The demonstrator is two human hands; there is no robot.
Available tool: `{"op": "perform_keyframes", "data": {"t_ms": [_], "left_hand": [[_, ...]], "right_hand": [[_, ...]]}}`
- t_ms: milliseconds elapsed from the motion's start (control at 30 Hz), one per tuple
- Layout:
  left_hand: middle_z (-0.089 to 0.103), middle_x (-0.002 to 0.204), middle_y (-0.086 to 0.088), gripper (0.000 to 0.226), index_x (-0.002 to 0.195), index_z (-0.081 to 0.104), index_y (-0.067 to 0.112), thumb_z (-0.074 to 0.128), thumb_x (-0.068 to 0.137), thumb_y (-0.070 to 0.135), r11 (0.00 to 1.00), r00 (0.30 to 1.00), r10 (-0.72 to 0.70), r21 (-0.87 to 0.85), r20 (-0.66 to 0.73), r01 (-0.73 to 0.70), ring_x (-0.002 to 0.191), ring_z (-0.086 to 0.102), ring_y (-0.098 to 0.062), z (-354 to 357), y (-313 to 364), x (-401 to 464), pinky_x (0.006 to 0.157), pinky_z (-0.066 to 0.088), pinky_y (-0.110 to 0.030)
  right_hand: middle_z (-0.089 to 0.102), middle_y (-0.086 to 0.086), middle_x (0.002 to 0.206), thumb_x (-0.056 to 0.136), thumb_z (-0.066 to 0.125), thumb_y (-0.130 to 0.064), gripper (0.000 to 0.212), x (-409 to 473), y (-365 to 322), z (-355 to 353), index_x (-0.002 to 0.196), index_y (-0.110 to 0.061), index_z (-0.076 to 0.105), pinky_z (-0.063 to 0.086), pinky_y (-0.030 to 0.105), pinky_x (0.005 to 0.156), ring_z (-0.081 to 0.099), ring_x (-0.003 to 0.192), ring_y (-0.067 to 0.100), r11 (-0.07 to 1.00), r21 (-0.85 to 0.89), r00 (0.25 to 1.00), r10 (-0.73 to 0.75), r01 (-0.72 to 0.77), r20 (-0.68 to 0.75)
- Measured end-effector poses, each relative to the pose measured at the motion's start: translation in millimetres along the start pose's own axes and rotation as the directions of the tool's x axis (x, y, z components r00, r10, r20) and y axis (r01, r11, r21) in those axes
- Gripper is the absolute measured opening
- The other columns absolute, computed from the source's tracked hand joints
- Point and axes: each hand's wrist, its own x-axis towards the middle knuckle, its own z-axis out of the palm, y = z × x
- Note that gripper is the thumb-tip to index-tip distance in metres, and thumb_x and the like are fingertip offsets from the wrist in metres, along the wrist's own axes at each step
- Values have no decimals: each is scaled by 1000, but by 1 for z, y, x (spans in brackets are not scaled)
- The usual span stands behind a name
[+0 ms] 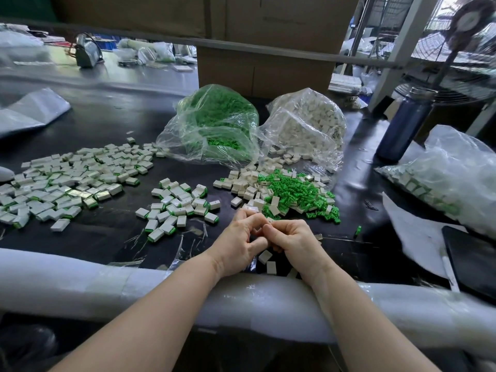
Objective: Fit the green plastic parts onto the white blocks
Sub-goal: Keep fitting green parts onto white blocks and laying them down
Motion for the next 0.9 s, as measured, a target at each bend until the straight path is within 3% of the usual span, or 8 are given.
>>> {"op": "perform_keyframes", "data": {"t_ms": [433, 667, 833, 900], "left_hand": [[39, 104, -2, 20, 84, 52, 23, 54, 84, 3, 999, 999, -11, 35, 30, 10, 89, 46, -14, 0, -2, 1, 78, 37, -8], [39, 105, -1, 21, 86, 53, 24, 53, 85, 4, 1000, 1000, -2, 31, 27, 1, 84, 46, -10, 0, -1, 0, 77, 37, -7], [39, 105, -1, 11, 92, 58, 11, 55, 87, 2, 1000, 999, 4, -7, -39, -4, 83, 47, -8, -2, -1, 0, 76, 39, -6], [40, 105, 0, 7, 88, 57, 14, 58, 88, 7, 999, 998, -1, -32, -63, -1, 81, 49, -10, -2, -1, 0, 75, 41, -6]], "right_hand": [[47, 12, 62, 91, 56, -8, 26, -1, -1, 0, 81, 13, 67, 29, 18, 49, 35, 52, 9, 999, 26, 1000, 26, -25, -11], [47, 7, 57, 91, 56, -8, 26, 0, -1, 1, 81, 14, 66, 31, 15, 47, 36, 47, 5, 998, 60, 999, 26, -25, -23], [58, 6, 61, 92, 54, -19, 26, -1, -4, 4, 74, -10, 71, 43, 16, 51, 51, 53, 7, 994, 107, 1000, 7, -6, -9], [62, 3, 62, 93, 52, -22, 25, -1, -4, 4, 78, -12, 70, 45, 17, 53, 57, 57, 9, 996, 84, 998, 5, 0, -57]]}}
